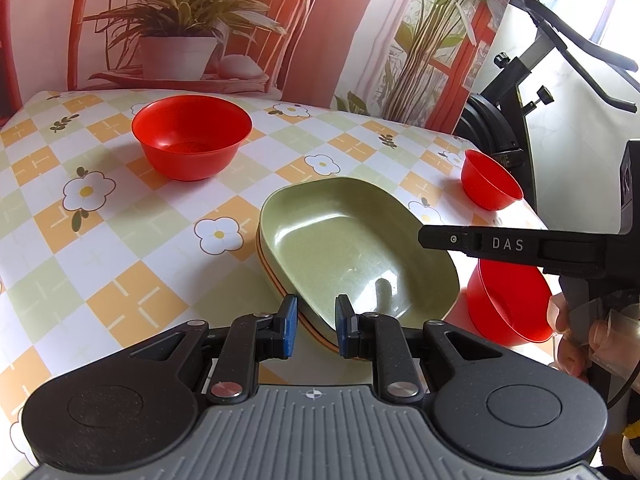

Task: Organize plates and bowls

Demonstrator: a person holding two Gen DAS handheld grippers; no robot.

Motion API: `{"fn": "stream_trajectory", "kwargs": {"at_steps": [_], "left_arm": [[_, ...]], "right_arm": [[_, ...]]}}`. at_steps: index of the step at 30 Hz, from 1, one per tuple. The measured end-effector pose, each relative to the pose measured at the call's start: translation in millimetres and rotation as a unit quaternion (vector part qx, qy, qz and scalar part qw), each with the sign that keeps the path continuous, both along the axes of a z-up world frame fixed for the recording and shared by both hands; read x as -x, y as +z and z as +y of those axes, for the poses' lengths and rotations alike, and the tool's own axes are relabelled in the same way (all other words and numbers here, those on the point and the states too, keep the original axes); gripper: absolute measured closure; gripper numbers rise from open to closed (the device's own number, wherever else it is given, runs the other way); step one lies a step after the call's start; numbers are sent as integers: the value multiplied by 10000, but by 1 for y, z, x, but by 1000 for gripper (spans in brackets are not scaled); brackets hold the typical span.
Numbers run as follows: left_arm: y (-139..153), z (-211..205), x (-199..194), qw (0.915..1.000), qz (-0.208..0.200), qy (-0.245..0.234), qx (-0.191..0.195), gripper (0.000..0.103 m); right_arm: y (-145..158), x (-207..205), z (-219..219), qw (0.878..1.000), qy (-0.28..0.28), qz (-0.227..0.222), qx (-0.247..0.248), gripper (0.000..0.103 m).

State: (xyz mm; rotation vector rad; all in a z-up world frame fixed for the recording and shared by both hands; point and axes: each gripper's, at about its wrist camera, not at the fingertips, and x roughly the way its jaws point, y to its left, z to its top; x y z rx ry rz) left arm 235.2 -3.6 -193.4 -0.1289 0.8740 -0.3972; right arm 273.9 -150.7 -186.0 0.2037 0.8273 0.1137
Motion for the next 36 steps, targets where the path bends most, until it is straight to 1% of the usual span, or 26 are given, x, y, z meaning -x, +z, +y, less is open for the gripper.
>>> {"fn": "stream_trajectory", "kwargs": {"at_steps": [5, 10, 19, 22, 27, 36], "left_arm": [[0, 3, 1, 10000, -19, 36, 9, 82], [2, 8, 1, 9999, -46, 103, 60, 82], [-4, 11, -2, 9996, 81, 187, 218, 82], [-4, 11, -2, 9996, 82, 199, 204, 82], [-2, 12, -2, 9994, 91, 257, 222, 82], [4, 18, -1, 9989, -27, 362, 284, 82]], "right_arm": [[-1, 2, 2, 10000, 21, 42, 79, 84], [-4, 0, 0, 9999, -34, 119, 44, 84], [-8, 0, -5, 9996, -140, 229, 9, 84], [-9, 0, -7, 9996, -165, 248, -28, 84], [-6, 2, -7, 9996, -174, 183, -84, 84], [1, 6, -9, 9996, -232, 39, -155, 84]]}}
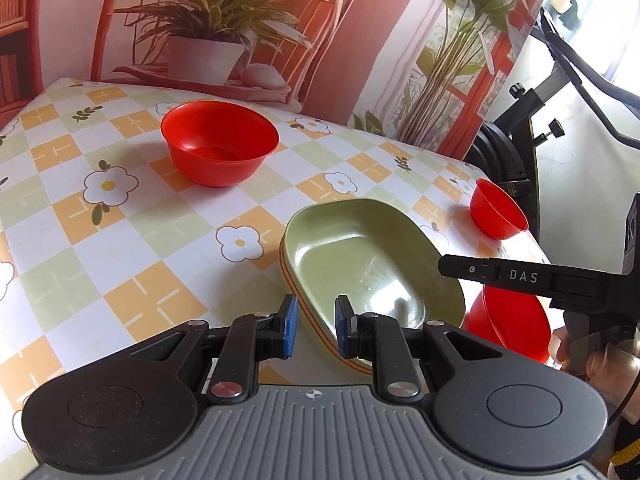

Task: Organize plates and bowls

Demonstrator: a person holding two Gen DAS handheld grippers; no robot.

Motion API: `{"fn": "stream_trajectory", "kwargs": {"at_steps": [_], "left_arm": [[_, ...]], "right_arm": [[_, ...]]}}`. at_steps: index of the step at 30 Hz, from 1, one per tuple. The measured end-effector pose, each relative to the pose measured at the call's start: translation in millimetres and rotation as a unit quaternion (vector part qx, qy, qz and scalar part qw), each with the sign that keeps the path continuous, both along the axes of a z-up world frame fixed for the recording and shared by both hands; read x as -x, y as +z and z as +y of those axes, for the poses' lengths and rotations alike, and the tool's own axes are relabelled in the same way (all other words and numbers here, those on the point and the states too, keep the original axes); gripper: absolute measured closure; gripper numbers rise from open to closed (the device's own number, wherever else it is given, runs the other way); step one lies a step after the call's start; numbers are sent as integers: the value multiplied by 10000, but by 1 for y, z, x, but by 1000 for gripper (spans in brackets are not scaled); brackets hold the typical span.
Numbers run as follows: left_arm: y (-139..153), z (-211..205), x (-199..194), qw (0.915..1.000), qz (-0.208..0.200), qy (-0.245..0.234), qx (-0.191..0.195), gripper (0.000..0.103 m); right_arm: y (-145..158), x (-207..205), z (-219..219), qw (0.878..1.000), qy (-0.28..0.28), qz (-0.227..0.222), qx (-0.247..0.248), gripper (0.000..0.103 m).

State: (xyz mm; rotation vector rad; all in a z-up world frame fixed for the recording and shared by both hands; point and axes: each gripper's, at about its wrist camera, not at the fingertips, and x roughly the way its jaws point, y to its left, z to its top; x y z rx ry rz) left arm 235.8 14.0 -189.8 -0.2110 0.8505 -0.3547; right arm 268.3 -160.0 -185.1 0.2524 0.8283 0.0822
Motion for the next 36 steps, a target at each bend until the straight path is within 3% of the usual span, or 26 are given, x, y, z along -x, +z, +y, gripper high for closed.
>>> {"fn": "stream_trajectory", "kwargs": {"at_steps": [11, 21, 25, 29, 36], "left_arm": [[2, 5, -2, 10000, -30, 67, -15, 82], [40, 50, -21, 9950, -618, 629, -477, 82], [49, 62, -33, 9945, -669, 543, -595, 82], [53, 62, -42, 9913, -803, 293, -1000, 82], [60, 82, -74, 9914, -844, 256, -966, 82]], "right_arm": [[5, 2, -3, 9998, -110, -163, -51, 84], [14, 5, -36, 9952, -813, -380, -404, 84], [17, 1, -35, 9935, -918, -468, -474, 84], [21, -7, -16, 9948, -767, -455, -485, 84], [33, -36, 29, 9980, -255, -372, -446, 84]]}}
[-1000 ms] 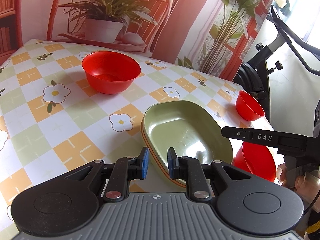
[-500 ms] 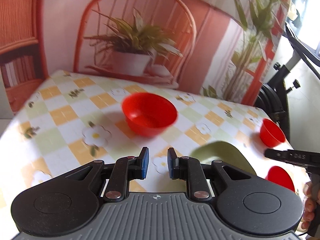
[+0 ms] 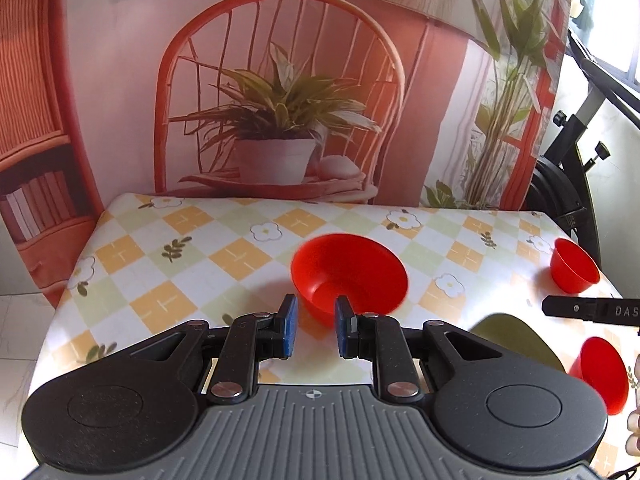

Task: Organize plates and bowls

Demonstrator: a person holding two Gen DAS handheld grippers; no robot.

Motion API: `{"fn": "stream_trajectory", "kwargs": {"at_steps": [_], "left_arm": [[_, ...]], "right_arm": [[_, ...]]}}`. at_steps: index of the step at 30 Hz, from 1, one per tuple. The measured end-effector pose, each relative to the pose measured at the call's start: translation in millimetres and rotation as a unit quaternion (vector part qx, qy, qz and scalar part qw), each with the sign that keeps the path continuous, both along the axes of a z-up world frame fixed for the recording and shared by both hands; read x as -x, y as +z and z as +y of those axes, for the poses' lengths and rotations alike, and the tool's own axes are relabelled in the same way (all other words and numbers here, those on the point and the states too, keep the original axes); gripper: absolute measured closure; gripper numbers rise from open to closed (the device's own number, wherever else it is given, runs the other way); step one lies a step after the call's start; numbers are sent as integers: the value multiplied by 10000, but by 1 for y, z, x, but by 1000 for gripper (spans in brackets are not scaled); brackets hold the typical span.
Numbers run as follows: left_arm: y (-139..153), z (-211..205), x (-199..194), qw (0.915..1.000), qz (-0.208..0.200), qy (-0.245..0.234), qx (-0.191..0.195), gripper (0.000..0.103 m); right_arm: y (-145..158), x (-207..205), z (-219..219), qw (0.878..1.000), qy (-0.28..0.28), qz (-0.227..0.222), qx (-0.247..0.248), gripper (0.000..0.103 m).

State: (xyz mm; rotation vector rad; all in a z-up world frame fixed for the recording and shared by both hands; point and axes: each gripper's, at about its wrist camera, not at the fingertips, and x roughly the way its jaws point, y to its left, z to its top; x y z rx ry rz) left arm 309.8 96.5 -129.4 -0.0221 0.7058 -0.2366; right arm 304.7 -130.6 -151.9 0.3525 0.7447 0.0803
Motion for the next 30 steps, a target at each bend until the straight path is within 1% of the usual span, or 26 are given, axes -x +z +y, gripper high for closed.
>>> {"fn": "stream_trajectory", "kwargs": {"at_steps": [2, 6, 9, 11, 13, 15, 21, 25, 30], "left_arm": [[0, 6, -13, 10000, 62, 45, 39, 82], [-6, 14, -41, 9992, 293, 68, 272, 82], [-15, 16, -60, 9987, 420, 26, 274, 82], [-22, 17, -70, 9981, 501, 31, 352, 82], [-29, 16, -78, 9979, 525, 51, 374, 82], [-35, 16, -83, 9978, 553, 91, 354, 82], [-48, 26, -96, 9948, 706, 203, 708, 82], [-54, 27, -99, 9937, 779, 187, 787, 82], [-63, 26, -99, 9920, 877, 96, 905, 82]], "right_arm": [[4, -10, 15, 9999, 161, 5, -8, 84], [5, -33, 46, 9991, 411, 123, -26, 84], [3, -52, 66, 9988, 445, 190, -51, 84], [0, -63, 75, 9986, 451, 252, -104, 84], [-7, -76, 81, 9982, 417, 389, -199, 84], [-14, -86, 84, 9977, 341, 509, -290, 84], [-27, -110, 80, 9953, 33, 706, -661, 84], [-34, -121, 79, 9940, -61, 805, -742, 84], [-40, -124, 80, 9930, -74, 887, -773, 84]]}}
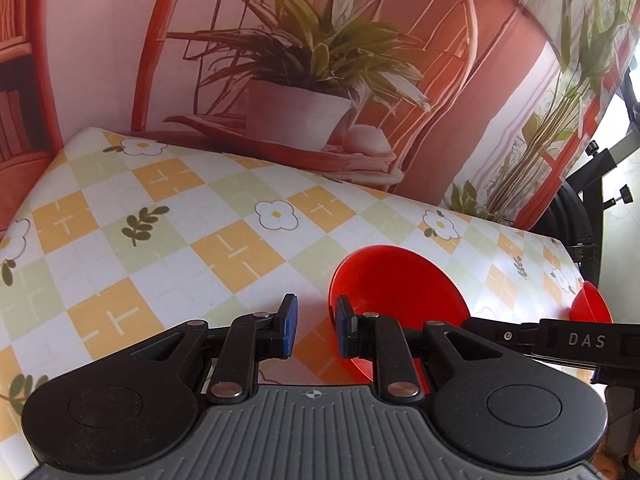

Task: Organize plates and bowls

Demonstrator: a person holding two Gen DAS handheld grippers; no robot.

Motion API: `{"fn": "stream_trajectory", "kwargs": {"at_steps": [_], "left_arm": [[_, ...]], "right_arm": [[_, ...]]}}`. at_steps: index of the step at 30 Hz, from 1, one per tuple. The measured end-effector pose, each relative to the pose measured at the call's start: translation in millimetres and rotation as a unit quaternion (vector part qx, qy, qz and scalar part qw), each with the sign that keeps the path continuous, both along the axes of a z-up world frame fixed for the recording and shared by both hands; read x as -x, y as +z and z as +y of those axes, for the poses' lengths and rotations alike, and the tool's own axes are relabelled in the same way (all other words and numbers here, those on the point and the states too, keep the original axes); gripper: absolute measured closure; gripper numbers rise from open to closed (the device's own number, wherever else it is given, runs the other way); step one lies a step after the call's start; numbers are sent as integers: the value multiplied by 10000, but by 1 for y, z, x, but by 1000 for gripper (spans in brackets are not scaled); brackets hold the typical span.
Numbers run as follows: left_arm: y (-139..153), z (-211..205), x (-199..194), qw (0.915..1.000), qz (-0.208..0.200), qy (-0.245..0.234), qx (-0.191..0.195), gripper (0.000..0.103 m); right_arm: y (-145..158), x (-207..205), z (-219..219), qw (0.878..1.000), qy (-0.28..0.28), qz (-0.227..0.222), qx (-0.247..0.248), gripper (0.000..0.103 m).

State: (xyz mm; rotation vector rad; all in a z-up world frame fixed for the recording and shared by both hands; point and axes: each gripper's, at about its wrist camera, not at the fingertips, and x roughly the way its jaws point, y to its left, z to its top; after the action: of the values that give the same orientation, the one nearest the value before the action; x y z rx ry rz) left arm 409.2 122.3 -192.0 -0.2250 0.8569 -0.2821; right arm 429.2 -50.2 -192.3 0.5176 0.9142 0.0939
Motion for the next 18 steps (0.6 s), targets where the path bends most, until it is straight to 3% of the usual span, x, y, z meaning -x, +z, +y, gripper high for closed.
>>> {"fn": "stream_trajectory", "kwargs": {"at_steps": [7, 15, 18], "left_arm": [[5, 0, -2, 9998, -75, -3, 186, 82], [-6, -14, -4, 9997, 141, -221, -37, 82], [-1, -9, 0, 9997, 114, -163, 116, 82]], "right_arm": [[-5, -4, 0, 9999, 12, 44, -120, 90], [-4, 1, -1, 9997, 30, -8, -251, 95], [-1, 7, -2, 9997, 35, -31, -222, 94]]}}
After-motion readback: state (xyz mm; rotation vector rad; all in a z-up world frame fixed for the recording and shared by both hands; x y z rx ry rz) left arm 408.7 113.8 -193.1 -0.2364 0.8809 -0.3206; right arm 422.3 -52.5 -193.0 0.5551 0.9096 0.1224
